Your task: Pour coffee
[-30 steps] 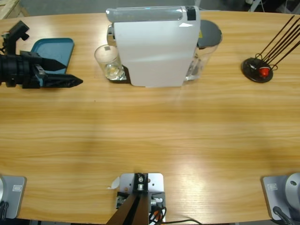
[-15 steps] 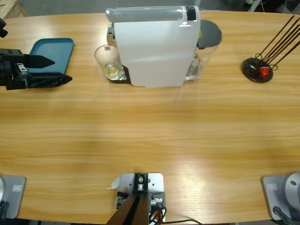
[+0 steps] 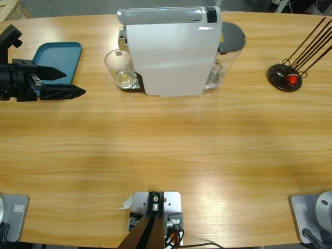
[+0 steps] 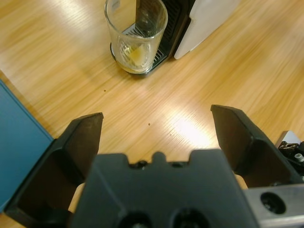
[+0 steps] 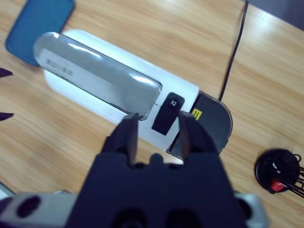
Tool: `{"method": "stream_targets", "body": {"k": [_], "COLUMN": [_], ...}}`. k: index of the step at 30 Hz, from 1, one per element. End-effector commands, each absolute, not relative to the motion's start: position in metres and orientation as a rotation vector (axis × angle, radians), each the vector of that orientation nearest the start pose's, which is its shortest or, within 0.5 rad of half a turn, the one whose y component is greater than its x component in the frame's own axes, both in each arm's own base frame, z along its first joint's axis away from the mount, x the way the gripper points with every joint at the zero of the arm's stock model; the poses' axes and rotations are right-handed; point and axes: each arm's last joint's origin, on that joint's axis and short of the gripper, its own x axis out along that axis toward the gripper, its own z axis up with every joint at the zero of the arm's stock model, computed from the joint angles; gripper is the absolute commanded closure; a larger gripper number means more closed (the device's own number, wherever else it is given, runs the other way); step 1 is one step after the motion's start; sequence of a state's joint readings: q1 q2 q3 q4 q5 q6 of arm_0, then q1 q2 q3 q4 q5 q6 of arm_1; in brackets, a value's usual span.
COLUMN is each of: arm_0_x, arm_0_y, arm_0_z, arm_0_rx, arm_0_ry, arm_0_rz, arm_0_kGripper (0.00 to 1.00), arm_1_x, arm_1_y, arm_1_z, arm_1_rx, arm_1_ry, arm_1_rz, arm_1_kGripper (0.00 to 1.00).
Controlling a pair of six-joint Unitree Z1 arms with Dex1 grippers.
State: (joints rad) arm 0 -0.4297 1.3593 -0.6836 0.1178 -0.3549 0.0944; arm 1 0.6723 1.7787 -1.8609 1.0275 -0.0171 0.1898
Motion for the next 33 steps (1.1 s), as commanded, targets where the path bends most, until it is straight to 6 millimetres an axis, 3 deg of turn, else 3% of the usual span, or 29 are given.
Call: {"method": "stream_targets", "body": {"k": [1,15,33], "arm_0_x": [0.194,0.198,0.2], "arm_0_y": [-0.109,-0.111,-0.112], "arm_0_z": [0.252,0.246,0.244], "arm_0_rx": [0.12,0.12,0.121], "arm_0_ry": [0.852,0.872,0.879], "arm_0_rz": [-0.771,-0.77,-0.769], "arm_0_kGripper": [0.0,0.0,0.0], "arm_1_x": [0.304,0.318,0.314], "arm_1_y": [0.23,0.227,0.229], "arm_1_z": [0.393,0.388,0.386], "arm_1_rx": [-0.196,-0.182,-0.172], "arm_1_ry": [1.032,1.037,1.066], "arm_1_rz": [0.451,0.433,0.46], "arm_1_kGripper": [1.0,1.0,1.0]}}
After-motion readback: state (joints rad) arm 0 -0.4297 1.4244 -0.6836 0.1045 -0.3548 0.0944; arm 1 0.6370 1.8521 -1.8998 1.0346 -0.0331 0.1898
